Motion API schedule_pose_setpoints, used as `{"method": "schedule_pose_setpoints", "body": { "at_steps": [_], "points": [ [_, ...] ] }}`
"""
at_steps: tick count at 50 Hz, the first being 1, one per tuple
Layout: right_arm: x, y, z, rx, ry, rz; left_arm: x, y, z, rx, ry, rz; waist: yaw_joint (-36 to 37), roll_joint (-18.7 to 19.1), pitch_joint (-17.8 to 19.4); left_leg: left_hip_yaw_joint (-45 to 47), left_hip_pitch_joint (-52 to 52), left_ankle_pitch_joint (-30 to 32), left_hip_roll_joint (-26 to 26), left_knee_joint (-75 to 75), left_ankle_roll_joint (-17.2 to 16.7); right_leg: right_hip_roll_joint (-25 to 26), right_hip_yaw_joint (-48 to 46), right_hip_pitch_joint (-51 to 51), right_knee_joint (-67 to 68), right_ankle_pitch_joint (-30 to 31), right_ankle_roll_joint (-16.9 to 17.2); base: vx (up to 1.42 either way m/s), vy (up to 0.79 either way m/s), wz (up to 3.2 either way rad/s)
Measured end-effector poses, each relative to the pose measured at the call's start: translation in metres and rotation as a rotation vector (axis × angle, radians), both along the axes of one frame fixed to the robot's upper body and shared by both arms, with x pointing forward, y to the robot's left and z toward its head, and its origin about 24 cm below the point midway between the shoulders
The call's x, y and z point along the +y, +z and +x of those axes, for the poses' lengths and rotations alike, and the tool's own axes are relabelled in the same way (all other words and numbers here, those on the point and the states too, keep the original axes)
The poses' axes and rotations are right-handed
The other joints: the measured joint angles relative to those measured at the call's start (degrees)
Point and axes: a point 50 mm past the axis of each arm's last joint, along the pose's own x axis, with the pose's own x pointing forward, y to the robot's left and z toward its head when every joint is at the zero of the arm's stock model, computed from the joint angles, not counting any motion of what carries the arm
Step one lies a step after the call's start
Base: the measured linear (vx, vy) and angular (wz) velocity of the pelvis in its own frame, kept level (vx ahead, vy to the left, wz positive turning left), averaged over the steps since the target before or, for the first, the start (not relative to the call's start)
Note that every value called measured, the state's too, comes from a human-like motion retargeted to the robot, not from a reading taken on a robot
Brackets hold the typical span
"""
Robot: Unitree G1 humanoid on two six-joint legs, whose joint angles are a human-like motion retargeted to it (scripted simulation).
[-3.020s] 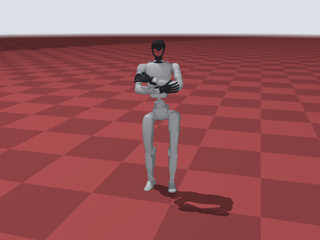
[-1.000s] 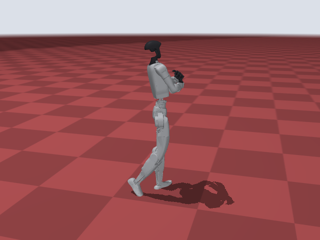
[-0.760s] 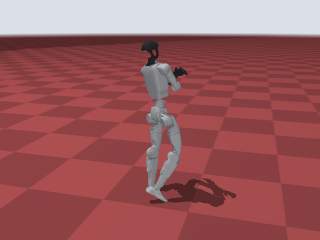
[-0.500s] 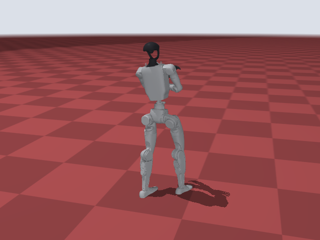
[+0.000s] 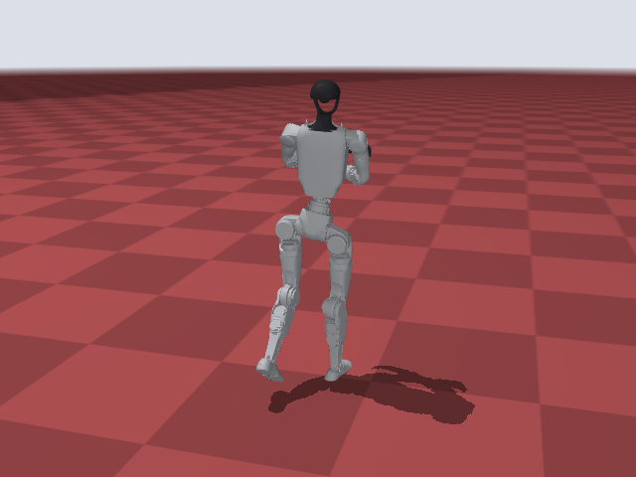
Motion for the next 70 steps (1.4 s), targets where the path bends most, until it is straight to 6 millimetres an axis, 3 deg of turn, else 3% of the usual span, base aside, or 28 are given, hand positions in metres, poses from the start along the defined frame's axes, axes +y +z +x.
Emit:
{"method": "schedule_pose_setpoints", "body": {
  "at_steps": [4,7,12,17,22,25,30,33,37,40,42,45,49,53,57,62,66,70],
  "points": [
    [0.005,0.000,-0.002,-0.008,0.012,-0.008,0.004,-0.001,0.000,0.008,-0.014,0.016,1.7,-2.3,-0.6,14.5,-9.7,-9.4,4.5,5.8,8.5,-1.6,0.9,2.3,0.4,-2.4,1.0,0.49,-0.15,-0.17],
    [0.009,0.000,-0.004,-0.013,0.029,-0.017,0.005,-0.001,0.003,0.006,-0.003,0.026,3.8,-3.3,0.5,17.1,-12.7,-13.5,4.8,-2.1,10.4,-1.6,2.7,3.9,1.2,-4.3,1.3,0.47,-0.11,-0.65],
    [0.008,-0.001,-0.003,-0.024,0.038,-0.031,0.005,0.003,0.006,0.043,0.012,0.001,8.5,-1.0,3.1,17.1,-13.3,-6.5,8.2,-24.9,7.7,2.4,6.1,7.5,3.5,-8.3,0.6,0.48,-0.05,-0.89],
    [0.008,0.002,-0.003,-0.046,0.047,-0.016,0.005,0.007,0.006,0.042,-0.009,-0.013,11.1,2.3,6.3,23.3,-13.6,2.1,13.4,-41.1,2.3,6.8,8.3,14.1,4.1,-12.1,-0.8,0.53,0.01,-0.72],
    [0.008,0.004,-0.002,-0.045,0.056,-0.001,0.004,0.008,0.004,0.019,-0.035,-0.005,12.2,2.6,8.0,31.6,-15.1,-2.4,15.2,-44.7,-2.6,7.8,9.5,20.1,4.0,-14.4,-1.0,0.59,0.07,-0.46],
    [0.008,0.003,-0.001,-0.031,0.065,-0.005,0.004,0.008,0.005,0.021,-0.039,0.005,12.7,2.2,7.6,32.8,-14.4,-4.0,15.3,-44.7,-2.4,8.0,10.5,22.1,5.4,-14.8,-1.4,0.65,0.11,-0.37],
    [0.009,-0.002,-0.006,0.014,0.094,0.007,0.003,0.004,0.004,0.055,-0.063,0.030,12.6,2.2,5.3,30.2,-9.9,-0.1,16.0,-44.7,-0.6,9.2,12.5,23.5,12.1,-10.3,-2.9,0.71,0.16,-0.19],
    [0.010,-0.005,-0.011,0.012,0.123,0.017,0.003,0.000,0.001,0.063,-0.089,0.043,11.7,3.2,3.1,28.2,-6.8,-0.3,17.5,-44.7,-0.4,10.6,12.6,19.9,23.4,-1.8,-3.0,0.71,0.20,0.06],
    [0.006,-0.005,-0.009,-0.014,0.123,-0.005,0.000,-0.002,-0.001,0.064,-0.081,0.042,10.1,4.2,0.2,25.4,-5.4,-3.4,19.0,-43.9,-0.5,11.3,10.6,7.2,45.3,7.8,-1.5,0.61,0.19,0.30],
    [0.002,-0.003,-0.005,-0.021,0.103,-0.025,-0.001,-0.001,0.001,0.052,-0.053,0.045,8.2,4.9,0.0,23.4,-4.4,-6.3,19.2,-42.3,-0.9,10.0,7.8,-1.3,56.2,7.8,-3.2,0.54,0.16,0.54],
    [0.000,-0.002,-0.003,-0.019,0.090,-0.029,-0.002,0.000,0.002,0.038,-0.036,0.045,6.8,5.6,0.7,22.1,-3.4,-7.8,19.1,-41.3,-1.1,8.5,5.4,-5.4,58.7,4.2,-5.6,0.50,0.13,0.63],
    [-0.002,-0.002,-0.003,-0.016,0.079,-0.026,-0.002,0.000,0.002,0.029,-0.026,0.042,4.7,6.6,1.8,20.1,-1.7,-9.7,18.8,-40.2,-1.1,6.6,1.8,-9.7,55.9,-1.6,-8.9,0.47,0.10,0.67],
    [-0.003,-0.004,-0.004,-0.006,0.080,-0.016,-0.003,0.000,0.001,0.048,-0.036,0.034,1.7,7.2,3.6,17.2,0.7,-12.1,17.5,-39.3,-0.8,5.4,-1.7,-11.9,41.2,-4.4,-9.8,0.46,0.05,0.73],
    [-0.005,-0.008,-0.005,0.018,0.078,-0.025,-0.003,0.000,0.000,0.098,-0.051,0.020,-1.4,6.0,5.8,14.0,4.1,-14.8,14.2,-38.3,-0.7,4.2,-2.3,-10.4,18.9,1.5,-7.8,0.48,-0.02,0.87],
    [-0.002,-0.007,-0.004,0.007,0.078,-0.061,-0.003,0.000,0.002,0.107,-0.028,0.020,-4.2,4.3,10.0,10.9,10.3,-17.9,11.8,-37.9,-0.4,2.6,-3.3,-6.9,0.3,9.0,-2.7,0.55,-0.09,0.77],
    [0.002,-0.004,-0.007,-0.040,0.099,-0.058,-0.003,-0.004,-0.001,0.073,-0.027,0.025,-5.0,5.0,10.6,9.6,15.8,-20.1,13.1,-38.1,-0.5,2.0,-8.6,-9.1,-0.1,1.9,3.1,0.59,-0.16,0.36],
    [0.000,-0.004,-0.005,-0.052,0.096,-0.054,-0.003,-0.001,0.001,0.056,-0.034,0.016,-5.3,5.4,8.9,7.6,18.0,-19.1,13.2,-36.9,0.3,1.5,-9.6,-7.2,-0.1,3.6,3.0,0.63,-0.22,0.33],
    [-0.002,-0.008,-0.005,-0.002,0.081,-0.033,-0.004,-0.002,0.000,0.065,-0.044,0.034,-4.5,4.7,6.9,6.5,18.7,-13.7,12.6,-31.6,1.9,0.7,-8.2,-3.1,-0.1,6.3,1.7,0.66,-0.28,0.11]
  ]
}}
